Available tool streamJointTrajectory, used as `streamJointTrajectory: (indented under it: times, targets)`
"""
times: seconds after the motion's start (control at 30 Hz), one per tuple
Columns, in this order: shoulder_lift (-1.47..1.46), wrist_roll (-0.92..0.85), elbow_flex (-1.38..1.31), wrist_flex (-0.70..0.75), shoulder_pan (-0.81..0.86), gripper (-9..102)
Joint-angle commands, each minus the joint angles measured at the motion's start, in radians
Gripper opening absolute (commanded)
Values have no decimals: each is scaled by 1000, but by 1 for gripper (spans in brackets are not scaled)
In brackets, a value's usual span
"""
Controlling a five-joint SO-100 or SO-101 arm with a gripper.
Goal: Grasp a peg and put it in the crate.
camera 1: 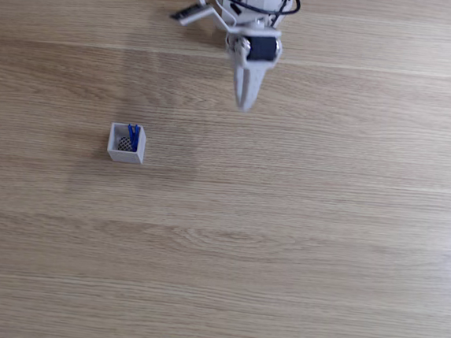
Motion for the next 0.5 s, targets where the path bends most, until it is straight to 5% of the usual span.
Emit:
streamJointTrajectory:
  times: [0.0, 0.47]
  targets:
    - [133, 285, -2, 201, -9, 0]
    - [577, 410, 293, 362, 3, 0]
